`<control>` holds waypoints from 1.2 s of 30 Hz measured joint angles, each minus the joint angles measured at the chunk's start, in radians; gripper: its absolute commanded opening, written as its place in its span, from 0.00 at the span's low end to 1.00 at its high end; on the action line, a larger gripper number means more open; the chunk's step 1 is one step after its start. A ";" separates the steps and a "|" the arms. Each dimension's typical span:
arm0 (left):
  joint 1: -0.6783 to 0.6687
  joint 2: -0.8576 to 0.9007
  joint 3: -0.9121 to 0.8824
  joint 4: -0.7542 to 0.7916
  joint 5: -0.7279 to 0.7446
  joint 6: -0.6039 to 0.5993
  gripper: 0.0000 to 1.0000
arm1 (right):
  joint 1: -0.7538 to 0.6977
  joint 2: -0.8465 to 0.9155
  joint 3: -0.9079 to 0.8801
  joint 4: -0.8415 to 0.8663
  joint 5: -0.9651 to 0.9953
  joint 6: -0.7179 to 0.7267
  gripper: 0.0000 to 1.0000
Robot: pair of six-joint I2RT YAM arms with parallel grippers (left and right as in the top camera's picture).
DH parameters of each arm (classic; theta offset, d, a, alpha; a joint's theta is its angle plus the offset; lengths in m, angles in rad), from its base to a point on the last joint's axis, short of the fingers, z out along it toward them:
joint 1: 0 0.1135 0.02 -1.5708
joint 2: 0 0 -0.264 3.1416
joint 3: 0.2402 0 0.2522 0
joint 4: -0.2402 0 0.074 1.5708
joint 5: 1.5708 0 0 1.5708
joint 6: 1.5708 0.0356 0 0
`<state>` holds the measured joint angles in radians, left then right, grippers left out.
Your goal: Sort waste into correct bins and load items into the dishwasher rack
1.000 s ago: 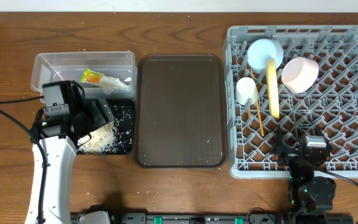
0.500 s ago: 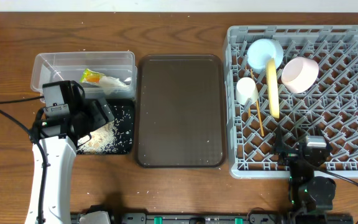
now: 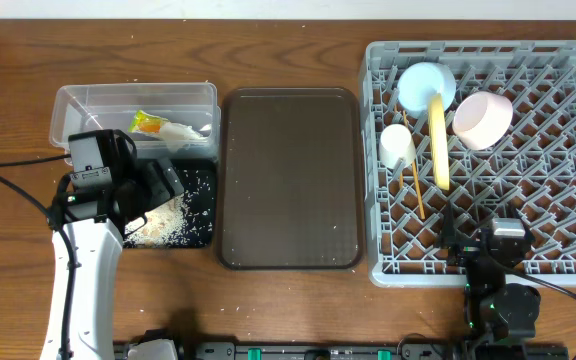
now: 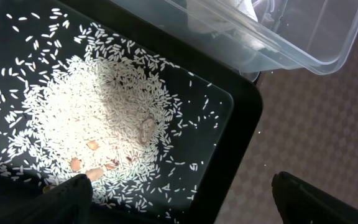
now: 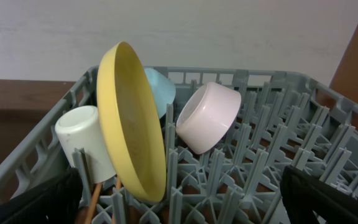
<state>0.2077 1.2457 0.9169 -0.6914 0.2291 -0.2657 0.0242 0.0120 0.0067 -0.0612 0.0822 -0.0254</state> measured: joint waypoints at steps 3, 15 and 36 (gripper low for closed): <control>0.000 0.000 0.000 0.000 0.000 0.000 0.95 | 0.000 0.000 0.000 0.000 0.000 0.000 0.99; 0.000 -0.094 -0.062 0.002 0.000 0.000 0.95 | 0.000 0.000 0.000 -0.001 0.000 0.000 0.99; -0.036 -0.813 -0.692 0.330 -0.007 -0.001 0.95 | 0.000 0.000 0.000 -0.002 -0.003 0.000 0.99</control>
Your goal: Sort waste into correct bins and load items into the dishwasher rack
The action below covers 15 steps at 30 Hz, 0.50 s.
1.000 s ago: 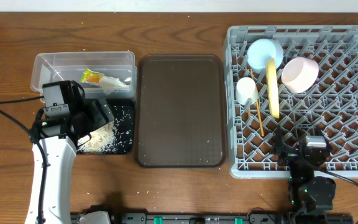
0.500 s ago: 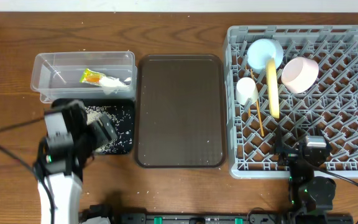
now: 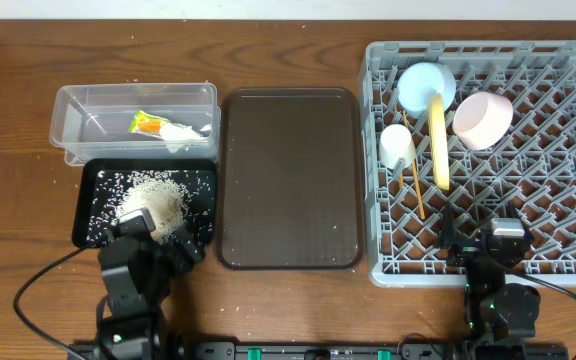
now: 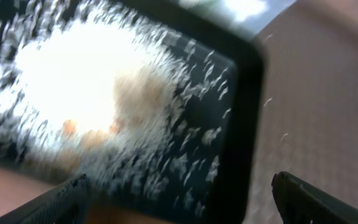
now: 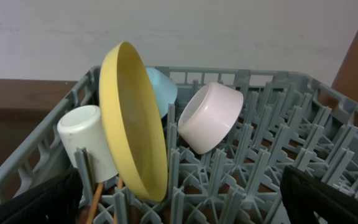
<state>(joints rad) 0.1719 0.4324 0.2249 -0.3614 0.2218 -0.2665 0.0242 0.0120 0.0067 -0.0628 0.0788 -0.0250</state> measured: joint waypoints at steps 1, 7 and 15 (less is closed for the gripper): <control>-0.017 -0.028 -0.023 0.066 0.000 0.001 0.95 | 0.000 0.000 0.000 0.000 0.000 0.000 0.99; -0.100 -0.140 -0.143 0.427 -0.012 0.001 0.95 | 0.000 0.000 0.000 0.000 0.000 0.000 0.99; -0.141 -0.205 -0.219 0.413 -0.042 0.037 0.95 | 0.000 0.000 0.000 0.000 0.000 0.000 0.99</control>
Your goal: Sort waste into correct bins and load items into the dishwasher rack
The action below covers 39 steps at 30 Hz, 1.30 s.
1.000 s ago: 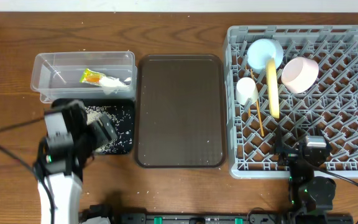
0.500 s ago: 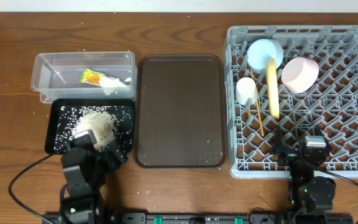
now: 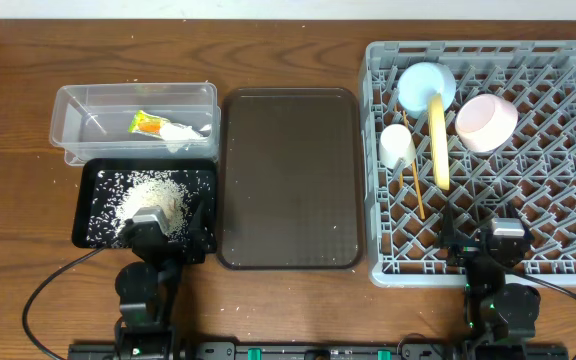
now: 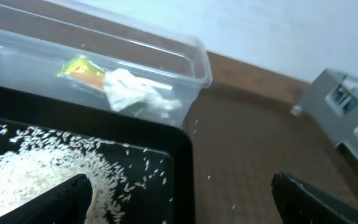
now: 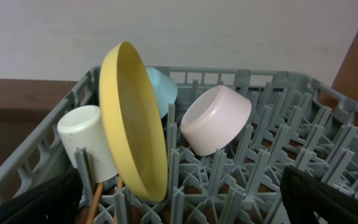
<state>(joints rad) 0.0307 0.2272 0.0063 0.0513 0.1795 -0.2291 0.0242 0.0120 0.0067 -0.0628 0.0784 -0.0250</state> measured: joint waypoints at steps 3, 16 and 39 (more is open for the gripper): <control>0.000 -0.021 0.005 -0.055 -0.011 0.073 0.95 | 0.000 0.000 0.000 0.000 0.000 0.000 0.99; -0.058 -0.179 0.013 -0.079 -0.089 0.363 0.95 | 0.000 0.000 0.000 0.000 0.000 0.000 0.99; -0.072 -0.216 0.013 -0.081 -0.109 0.388 0.95 | 0.000 0.000 0.000 0.000 0.000 0.000 0.99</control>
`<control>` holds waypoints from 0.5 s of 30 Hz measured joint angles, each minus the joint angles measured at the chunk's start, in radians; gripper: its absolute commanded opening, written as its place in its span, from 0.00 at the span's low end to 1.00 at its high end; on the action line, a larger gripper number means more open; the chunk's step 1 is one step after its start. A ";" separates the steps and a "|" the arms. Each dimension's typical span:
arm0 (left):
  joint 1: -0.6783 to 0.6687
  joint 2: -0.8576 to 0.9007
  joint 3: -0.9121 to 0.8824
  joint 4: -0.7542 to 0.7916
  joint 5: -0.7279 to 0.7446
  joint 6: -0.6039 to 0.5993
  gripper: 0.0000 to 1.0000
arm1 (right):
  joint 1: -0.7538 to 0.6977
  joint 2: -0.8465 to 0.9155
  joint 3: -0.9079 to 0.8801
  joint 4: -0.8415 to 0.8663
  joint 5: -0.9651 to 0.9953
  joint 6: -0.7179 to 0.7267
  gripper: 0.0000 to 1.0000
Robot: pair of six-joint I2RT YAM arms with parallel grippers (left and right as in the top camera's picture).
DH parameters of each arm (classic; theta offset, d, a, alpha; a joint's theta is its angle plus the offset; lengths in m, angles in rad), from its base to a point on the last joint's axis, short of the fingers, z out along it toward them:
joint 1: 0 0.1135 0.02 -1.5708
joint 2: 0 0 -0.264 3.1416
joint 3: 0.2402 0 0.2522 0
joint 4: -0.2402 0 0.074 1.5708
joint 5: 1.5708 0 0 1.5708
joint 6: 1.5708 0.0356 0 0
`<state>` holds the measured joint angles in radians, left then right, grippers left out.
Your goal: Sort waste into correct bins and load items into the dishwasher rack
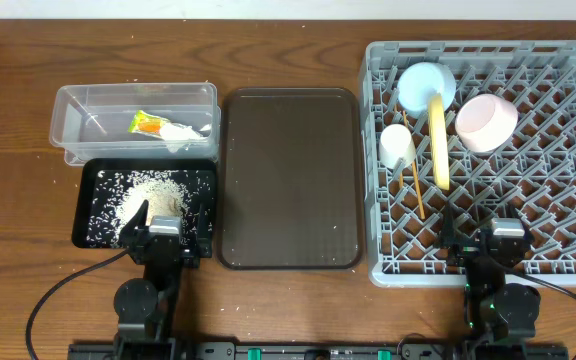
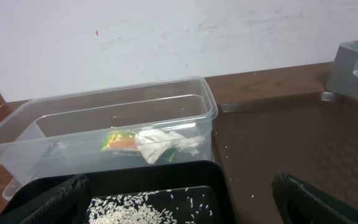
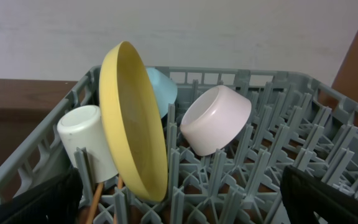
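Observation:
The grey dishwasher rack [image 1: 558, 200] holds a yellow plate [image 1: 438, 140] on edge, a blue bowl [image 1: 426, 82], a pink bowl [image 1: 485, 120], a white cup [image 1: 397, 145] and wooden chopsticks [image 1: 415, 190]. A clear bin [image 1: 78, 105] contains crumpled wrappers [image 1: 166, 128]. In front of it a black tray [image 1: 93, 225] holds spilled rice [image 1: 150, 200]. My left gripper [image 1: 163, 235] sits open and empty at the black tray's near edge. Also open and empty, my right gripper [image 1: 498, 240] is at the rack's near edge.
A brown serving tray [image 1: 288, 175] lies bare between the bins and the rack. A few rice grains are scattered on the wood near the black tray. A white wall stands behind the table in both wrist views.
The left wrist camera has tipped up to a level view of the clear bin and the wall. In the overhead view the left gripper sits slightly further right. The right arm has not moved.
The left arm reached over the black tray, its open gripper looking down on the rice. Then it was drawn back to the table's front edge, and later tilted up toward the clear bin. The pink bowl shifted slightly in the rack. The right gripper stayed put.

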<state>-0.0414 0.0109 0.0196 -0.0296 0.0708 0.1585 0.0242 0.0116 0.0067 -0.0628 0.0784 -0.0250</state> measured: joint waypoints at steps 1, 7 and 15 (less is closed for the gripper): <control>0.000 0.000 0.000 0.000 0.000 0.000 0.95 | 0.000 0.000 0.000 0.000 0.000 0.000 0.99; 0.000 0.000 0.000 0.000 0.000 0.000 0.95 | 0.000 0.000 0.000 0.000 0.000 0.000 0.99; 0.000 0.000 0.000 0.000 0.000 0.000 0.95 | 0.000 0.000 0.000 0.000 0.000 0.000 0.99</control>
<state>-0.0414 0.0113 0.0196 -0.0296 0.0708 0.1585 0.0242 0.0116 0.0067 -0.0628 0.0788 -0.0250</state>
